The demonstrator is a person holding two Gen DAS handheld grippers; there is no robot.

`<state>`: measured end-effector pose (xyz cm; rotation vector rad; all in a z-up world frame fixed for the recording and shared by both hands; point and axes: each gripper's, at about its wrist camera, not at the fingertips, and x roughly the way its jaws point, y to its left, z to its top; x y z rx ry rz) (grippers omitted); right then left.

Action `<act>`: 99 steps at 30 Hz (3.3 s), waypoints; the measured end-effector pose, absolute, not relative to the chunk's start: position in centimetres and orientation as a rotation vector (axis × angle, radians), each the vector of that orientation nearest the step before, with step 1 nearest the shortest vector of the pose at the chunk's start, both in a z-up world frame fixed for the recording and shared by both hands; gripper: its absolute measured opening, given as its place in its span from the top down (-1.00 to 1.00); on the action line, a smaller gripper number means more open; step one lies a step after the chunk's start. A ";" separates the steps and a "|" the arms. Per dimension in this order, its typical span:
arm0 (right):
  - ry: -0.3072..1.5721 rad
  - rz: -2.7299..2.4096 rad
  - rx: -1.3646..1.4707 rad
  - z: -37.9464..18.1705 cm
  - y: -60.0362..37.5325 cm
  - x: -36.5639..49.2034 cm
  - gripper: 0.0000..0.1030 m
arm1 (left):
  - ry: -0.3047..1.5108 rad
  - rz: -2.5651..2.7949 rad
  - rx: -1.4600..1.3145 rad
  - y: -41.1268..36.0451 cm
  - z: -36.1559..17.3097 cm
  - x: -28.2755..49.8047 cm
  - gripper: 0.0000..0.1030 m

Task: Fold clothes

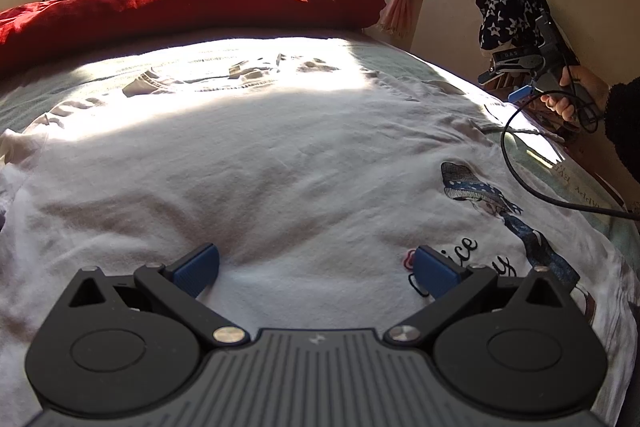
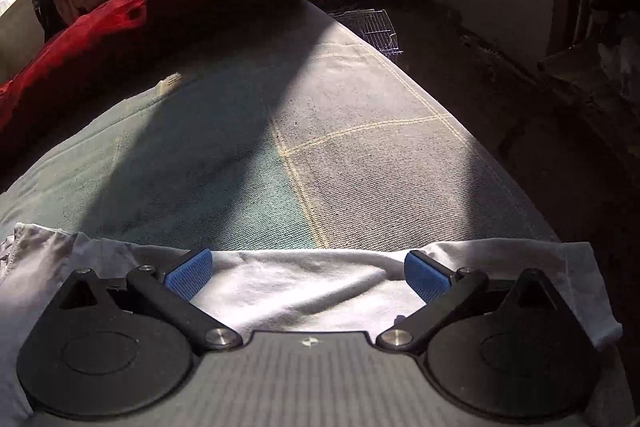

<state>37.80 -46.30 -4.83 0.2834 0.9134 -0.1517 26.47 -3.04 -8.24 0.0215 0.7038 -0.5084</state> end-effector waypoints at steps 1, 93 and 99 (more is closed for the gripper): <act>0.939 -0.156 0.270 -5.2 -46.3 37.6 -1.00 | 0.704 -0.509 0.021 -3.0 -8.3 26.5 -0.99; 1.007 0.306 0.157 -5.6 -18.7 27.0 -1.00 | 0.583 -0.434 -0.116 3.6 -1.2 23.4 -0.99; 1.020 0.306 0.116 -4.3 -18.0 25.1 -1.00 | 0.572 -0.460 -0.111 3.2 -0.7 22.8 -0.99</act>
